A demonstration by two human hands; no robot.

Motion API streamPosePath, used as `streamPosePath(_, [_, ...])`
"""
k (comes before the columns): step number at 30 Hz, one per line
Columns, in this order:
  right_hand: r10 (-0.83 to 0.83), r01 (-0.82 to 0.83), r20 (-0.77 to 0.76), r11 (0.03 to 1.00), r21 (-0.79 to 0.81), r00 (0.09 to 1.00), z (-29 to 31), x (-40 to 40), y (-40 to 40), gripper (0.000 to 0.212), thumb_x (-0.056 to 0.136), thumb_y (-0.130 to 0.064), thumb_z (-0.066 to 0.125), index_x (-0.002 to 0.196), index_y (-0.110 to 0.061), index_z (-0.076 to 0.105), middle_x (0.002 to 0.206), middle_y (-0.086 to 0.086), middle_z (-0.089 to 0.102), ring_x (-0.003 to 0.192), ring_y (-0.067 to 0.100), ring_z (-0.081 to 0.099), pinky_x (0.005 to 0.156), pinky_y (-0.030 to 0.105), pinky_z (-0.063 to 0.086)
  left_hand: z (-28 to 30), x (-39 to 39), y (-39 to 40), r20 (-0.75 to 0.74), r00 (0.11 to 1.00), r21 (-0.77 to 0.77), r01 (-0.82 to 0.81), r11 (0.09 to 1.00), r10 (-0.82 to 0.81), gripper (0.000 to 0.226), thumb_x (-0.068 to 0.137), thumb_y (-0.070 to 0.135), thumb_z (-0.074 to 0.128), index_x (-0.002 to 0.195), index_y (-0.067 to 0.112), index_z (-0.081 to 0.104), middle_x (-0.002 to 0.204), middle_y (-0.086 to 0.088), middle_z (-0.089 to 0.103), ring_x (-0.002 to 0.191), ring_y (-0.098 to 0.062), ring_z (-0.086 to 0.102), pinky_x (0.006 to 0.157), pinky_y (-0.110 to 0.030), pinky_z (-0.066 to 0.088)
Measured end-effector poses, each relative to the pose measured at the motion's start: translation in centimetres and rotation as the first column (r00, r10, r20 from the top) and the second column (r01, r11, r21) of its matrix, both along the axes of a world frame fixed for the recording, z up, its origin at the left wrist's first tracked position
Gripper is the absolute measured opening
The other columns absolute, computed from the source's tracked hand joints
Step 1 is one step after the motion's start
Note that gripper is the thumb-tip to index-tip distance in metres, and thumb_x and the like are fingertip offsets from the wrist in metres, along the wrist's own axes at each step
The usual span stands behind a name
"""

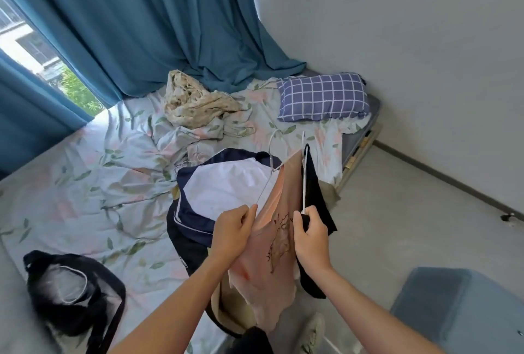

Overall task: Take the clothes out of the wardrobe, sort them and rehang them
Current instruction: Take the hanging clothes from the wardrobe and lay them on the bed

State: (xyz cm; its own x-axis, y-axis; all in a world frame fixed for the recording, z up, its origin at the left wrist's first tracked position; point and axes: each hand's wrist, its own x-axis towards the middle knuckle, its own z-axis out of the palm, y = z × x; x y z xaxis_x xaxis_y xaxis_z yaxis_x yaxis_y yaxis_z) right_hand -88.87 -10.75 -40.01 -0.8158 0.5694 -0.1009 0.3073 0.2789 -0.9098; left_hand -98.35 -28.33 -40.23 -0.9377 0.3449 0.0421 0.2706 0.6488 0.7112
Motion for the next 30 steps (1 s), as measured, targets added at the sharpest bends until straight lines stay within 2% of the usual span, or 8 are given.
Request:
streamPosePath(3, [0.036, -0.036, 0.009, 0.999, -0.005, 0.999, -0.1, -3.1, -1.0, 0.033, 0.109, -0.024, 0.052, 0.079, -0.018, 0.039, 0.056, -0.012, 0.045, 0.048, 0.009, 0.036, 0.048, 0.023, 0.028, -1.3, -2.7, -1.6, 0.037, 0.997, 0.026, -0.067, 0.997, 0.066, 0.057, 0.108, 0.039, 0.053, 0.062, 0.011, 0.037, 0.051, -0.004, 0.039, 0.049, -0.013, 0.035, 0.053, -0.031, 0.027])
streamPosePath(8, [0.062, -0.064, 0.075, 0.997, 0.03, 0.995, -2.2, -8.5, -3.8, 0.031, 0.108, -0.03, 0.052, 0.08, -0.022, 0.039, 0.055, -0.007, 0.034, 0.049, 0.011, 0.034, 0.05, 0.027, 0.028, -4.2, -7.5, -5.1, 0.094, 0.983, 0.037, -0.16, 0.986, 0.156, 0.057, 0.108, 0.038, 0.054, 0.064, 0.011, 0.03, 0.052, -0.01, 0.035, 0.05, -0.011, 0.028, 0.054, -0.035, 0.024])
streamPosePath(12, [0.083, -0.088, 0.176, 0.996, 0.023, 0.981, -5.1, -13.3, -7.0, 0.031, 0.108, -0.038, 0.049, 0.08, -0.032, 0.036, 0.061, -0.001, 0.042, 0.054, 0.013, 0.041, 0.052, 0.029, 0.033, -7.5, -10.3, -7.9, 0.139, 0.968, 0.022, -0.212, 0.977, 0.207, 0.056, 0.108, 0.035, 0.054, 0.063, 0.015, 0.025, 0.05, 0.0, 0.026, 0.05, -0.012, 0.024, 0.055, -0.034, 0.021])
streamPosePath(16, [0.16, -0.168, 0.258, 0.986, 0.01, 0.953, -8.4, -16.6, -9.4, 0.03, 0.108, -0.041, 0.046, 0.082, -0.03, 0.037, 0.065, 0.002, 0.05, 0.055, 0.018, 0.048, 0.05, 0.029, 0.034, -10.6, -12.3, -10.4, 0.185, 0.951, 0.004, -0.253, 0.968, 0.248, 0.056, 0.108, 0.035, 0.055, 0.066, 0.01, 0.028, 0.054, -0.01, 0.029, 0.051, -0.013, 0.022, 0.055, -0.034, 0.018])
streamPosePath(22, [0.221, -0.244, 0.353, 0.97, 0.021, 0.909, -11.8, -19.8, -12.1, 0.025, 0.108, -0.039, 0.047, 0.086, -0.029, 0.041, 0.071, 0.002, 0.057, 0.064, 0.018, 0.055, 0.053, 0.029, 0.034, -13.5, -15.2, -14.2, 0.275, 0.934, -0.097, -0.209, 0.973, 0.228, 0.039, 0.109, 0.032, 0.048, 0.077, 0.012, 0.04, 0.066, -0.008, 0.047, 0.056, -0.015, 0.036, 0.054, -0.033, 0.026])
streamPosePath(27, [0.209, -0.237, 0.33, 0.97, 0.046, 0.921, -12.6, -22.6, -15.6, 0.022, 0.109, -0.036, 0.047, 0.091, -0.022, 0.046, 0.075, 0.0, 0.06, 0.068, 0.013, 0.058, 0.055, 0.03, 0.038, -15.4, -16.7, -17.9, 0.262, 0.926, -0.208, -0.22, 0.953, 0.27, 0.034, 0.11, 0.035, 0.047, 0.081, 0.016, 0.046, 0.069, 0.001, 0.054, 0.063, -0.019, 0.051, 0.055, -0.037, 0.032])
streamPosePath(30, [0.321, -0.333, 0.373, 0.942, -0.035, 0.87, -12.8, -23.9, -17.1, 0.022, 0.108, -0.04, 0.047, 0.109, -0.018, 0.049, 0.087, 0.002, 0.065, 0.08, 0.02, 0.065, 0.064, 0.034, 0.045, -15.8, -16.7, -18.9, 0.253, 0.921, -0.199, -0.25, 0.947, 0.297, 0.025, 0.108, 0.031, 0.05, 0.084, 0.023, 0.048, 0.077, 0.006, 0.054, 0.071, -0.014, 0.052, 0.058, -0.036, 0.036])
